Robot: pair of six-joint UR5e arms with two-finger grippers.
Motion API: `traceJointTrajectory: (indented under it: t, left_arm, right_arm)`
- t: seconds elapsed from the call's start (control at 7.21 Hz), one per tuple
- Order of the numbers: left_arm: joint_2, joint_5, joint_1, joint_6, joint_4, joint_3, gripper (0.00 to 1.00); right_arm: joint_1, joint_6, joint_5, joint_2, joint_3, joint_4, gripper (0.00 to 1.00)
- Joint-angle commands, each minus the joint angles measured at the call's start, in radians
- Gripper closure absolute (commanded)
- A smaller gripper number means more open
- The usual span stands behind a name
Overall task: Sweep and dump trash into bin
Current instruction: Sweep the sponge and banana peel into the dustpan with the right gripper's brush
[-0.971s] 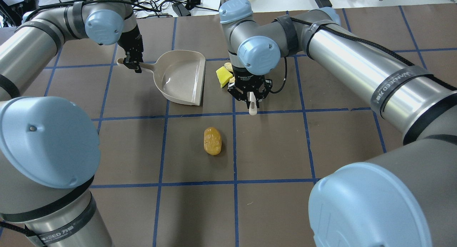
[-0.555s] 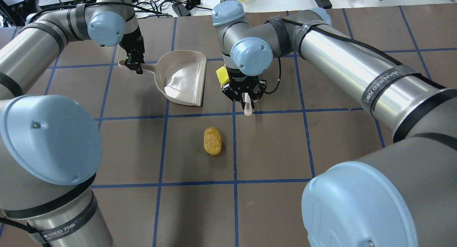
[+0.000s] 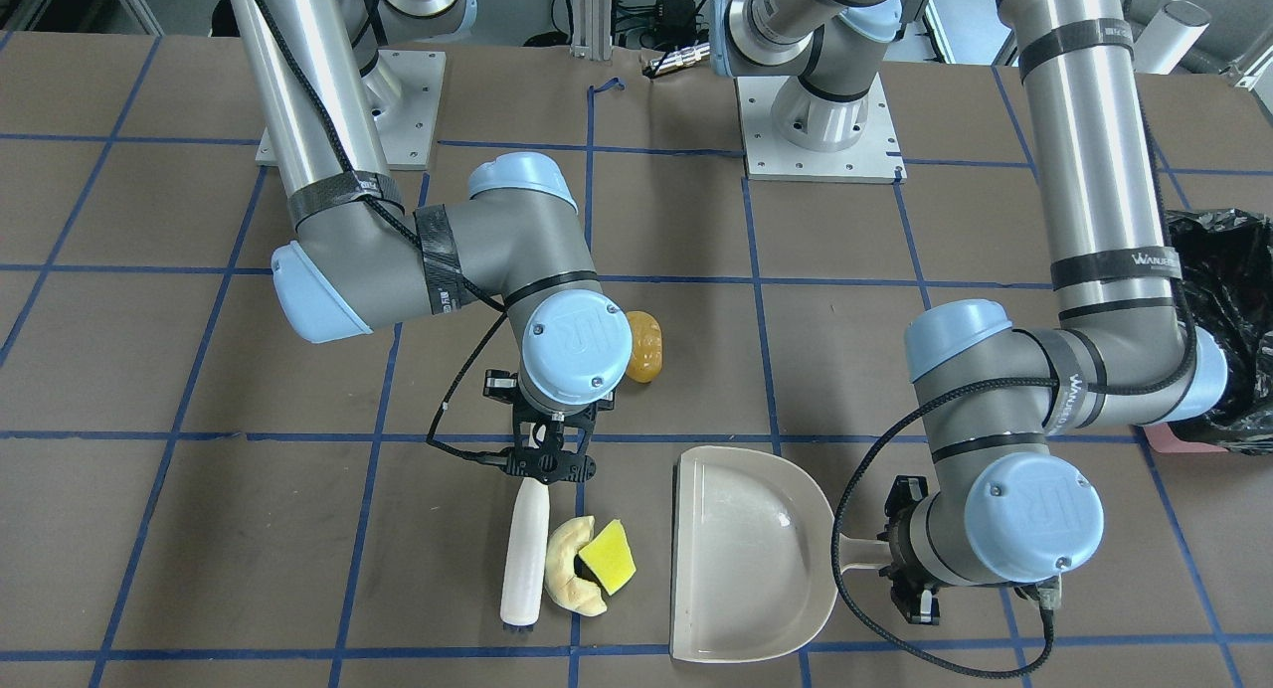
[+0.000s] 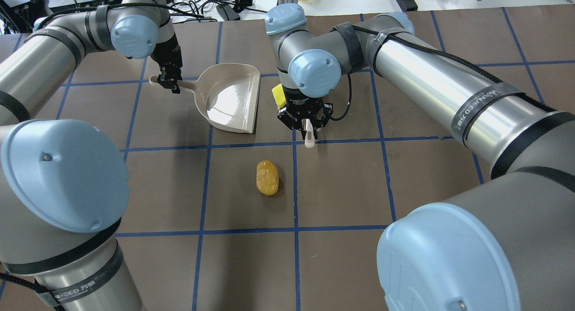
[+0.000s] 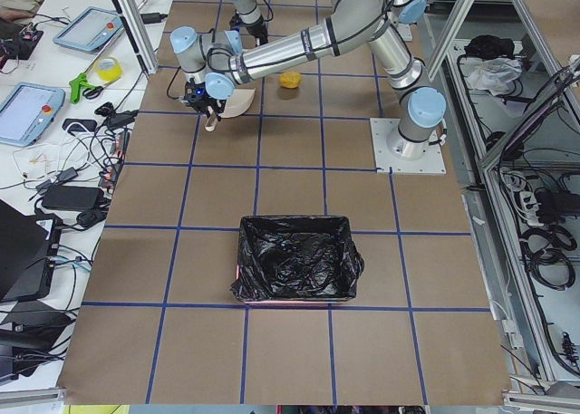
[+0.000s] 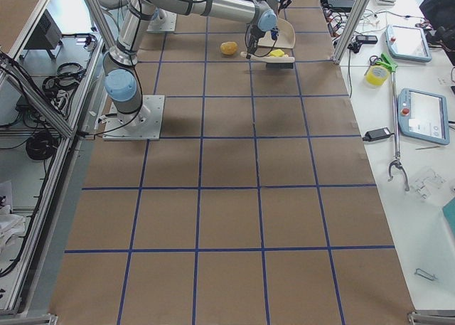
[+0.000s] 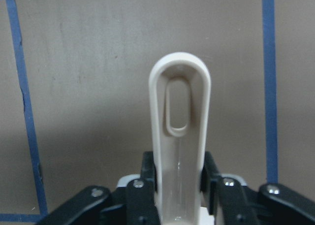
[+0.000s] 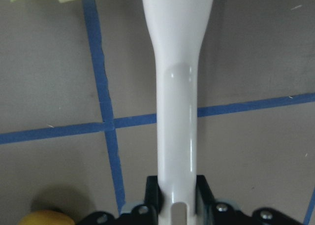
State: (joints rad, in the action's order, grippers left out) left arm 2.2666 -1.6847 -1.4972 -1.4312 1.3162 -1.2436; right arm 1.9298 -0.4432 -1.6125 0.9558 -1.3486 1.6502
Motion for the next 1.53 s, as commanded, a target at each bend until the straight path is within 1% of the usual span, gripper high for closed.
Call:
traceJointTrajectory:
  t: [0.0, 0.28, 0.42, 0.55, 0.83, 0.97, 1.11, 1.25, 1.39]
  left_arm:
    - [0.004, -0.001, 0.0, 0.0, 0.0, 0.013, 1.0]
    - [0.019, -0.001, -0.002, -0.028, 0.009, 0.038, 1.0]
    - [0.019, -0.001, -0.002, -0.029, 0.011, 0.038, 1.0]
    - [0.019, -0.001, -0.002, -0.029, 0.011, 0.039, 1.0]
    - [0.019, -0.001, -0.002, -0.029, 0.011, 0.039, 1.0]
    - [0.019, -0.001, -0.002, -0.029, 0.011, 0.039, 1.0]
    - [0.019, -0.001, -0.002, -0.029, 0.011, 0.041, 1.0]
    - [0.019, 0.0, -0.002, -0.029, 0.011, 0.041, 1.0]
    - [0.019, 0.0, -0.002, -0.029, 0.011, 0.041, 1.0]
  right_arm:
    - [0.027, -0.04, 0.012, -0.017, 0.006, 0.016, 0.92]
    - [0.064, -0.098, 0.057, -0.043, 0.008, 0.072, 0.92]
    - [0.08, -0.124, 0.06, -0.054, 0.014, 0.089, 0.92]
    - [0.092, -0.153, 0.089, -0.074, 0.041, 0.095, 0.92]
    - [0.135, -0.218, 0.126, -0.139, 0.136, 0.097, 0.92]
    - [0.146, -0.224, 0.178, -0.166, 0.179, 0.097, 0.92]
    - [0.158, -0.224, 0.184, -0.183, 0.209, 0.097, 0.92]
    - [0.158, -0.224, 0.228, -0.183, 0.224, 0.097, 0.92]
    - [0.159, -0.223, 0.242, -0.181, 0.244, 0.097, 0.92]
